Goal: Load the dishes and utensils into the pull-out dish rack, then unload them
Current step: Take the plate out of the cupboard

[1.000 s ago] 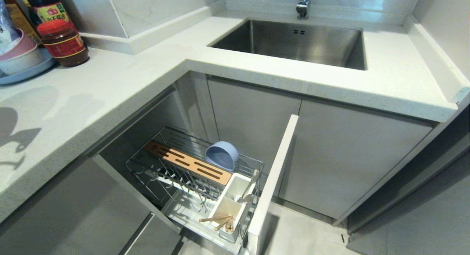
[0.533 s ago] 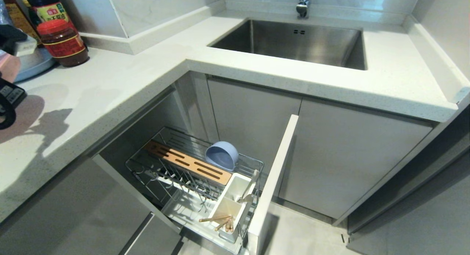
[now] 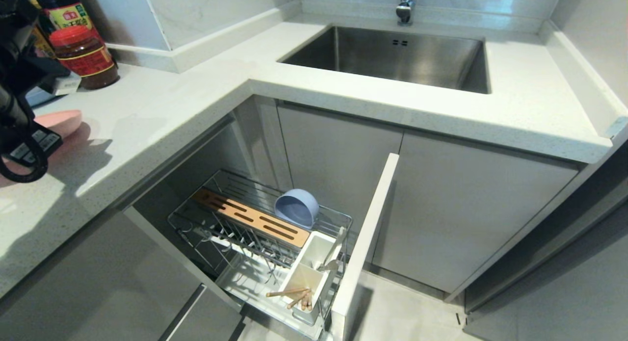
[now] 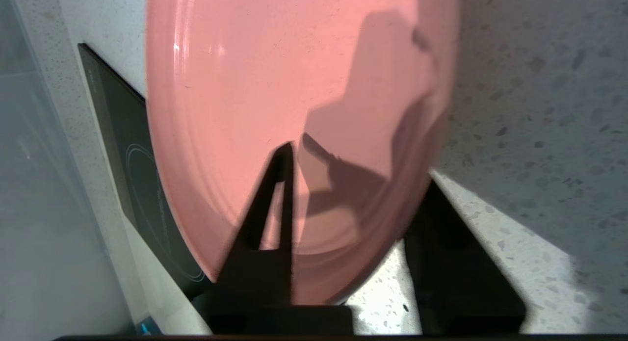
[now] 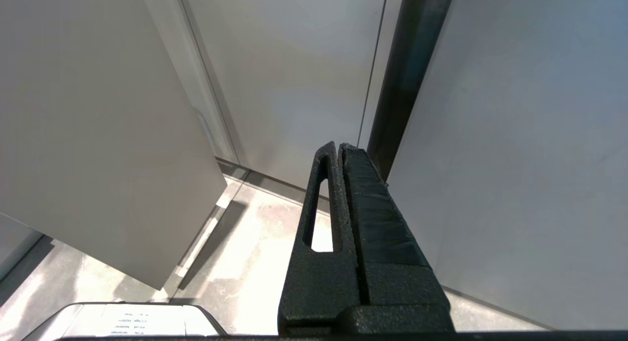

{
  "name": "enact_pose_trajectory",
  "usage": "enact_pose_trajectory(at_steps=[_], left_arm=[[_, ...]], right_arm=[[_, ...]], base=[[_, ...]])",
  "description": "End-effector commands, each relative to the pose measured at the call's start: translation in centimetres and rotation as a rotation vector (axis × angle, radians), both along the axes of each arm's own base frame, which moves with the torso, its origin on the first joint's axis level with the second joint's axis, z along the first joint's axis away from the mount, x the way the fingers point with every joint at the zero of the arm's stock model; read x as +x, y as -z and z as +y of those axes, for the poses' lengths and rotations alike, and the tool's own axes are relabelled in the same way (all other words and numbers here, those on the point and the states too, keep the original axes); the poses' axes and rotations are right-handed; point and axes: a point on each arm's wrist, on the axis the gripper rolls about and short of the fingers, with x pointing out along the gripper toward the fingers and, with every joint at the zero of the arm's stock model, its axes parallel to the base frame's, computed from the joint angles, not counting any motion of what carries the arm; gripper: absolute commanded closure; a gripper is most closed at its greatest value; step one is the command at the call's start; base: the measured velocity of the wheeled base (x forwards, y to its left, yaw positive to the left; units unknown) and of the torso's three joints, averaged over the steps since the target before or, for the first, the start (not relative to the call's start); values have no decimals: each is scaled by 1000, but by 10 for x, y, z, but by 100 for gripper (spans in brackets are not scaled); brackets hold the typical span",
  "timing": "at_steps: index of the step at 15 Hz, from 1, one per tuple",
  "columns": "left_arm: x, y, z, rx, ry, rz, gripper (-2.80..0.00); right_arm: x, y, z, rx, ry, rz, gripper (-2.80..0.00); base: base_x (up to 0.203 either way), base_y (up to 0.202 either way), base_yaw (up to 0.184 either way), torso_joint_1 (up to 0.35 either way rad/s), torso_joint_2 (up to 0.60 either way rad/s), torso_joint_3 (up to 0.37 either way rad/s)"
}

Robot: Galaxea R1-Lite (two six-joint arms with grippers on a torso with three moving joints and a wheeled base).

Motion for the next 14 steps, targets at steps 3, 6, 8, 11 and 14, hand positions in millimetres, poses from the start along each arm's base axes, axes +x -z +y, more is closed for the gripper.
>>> enact_pose_trajectory(at_steps=[3,6,8,11,14], left_arm=[[-4,-2,-1,-23,22,-5,-280],[-19,-11,-5,-135,100,-63,-280],[-35,-15,-12,-268,159,-91,-280],[-63,-20,-20,-519,268,-103,-280],[-110,-36,-26,-865,368,-200,-280]], right_arm=[[0,0,0,-1,-1,0,0],[0,0,0,-1,-1,0,0],[0,0,0,-1,-1,0,0],[0,0,0,-1,0,0,0],[0,0,0,-1,-1,0,0]], base=[[0,0,0,0,0,0],[0,0,0,0,0,0],[0,0,0,0,0,0],[0,0,0,0,0,0],[0,0,0,0,0,0]])
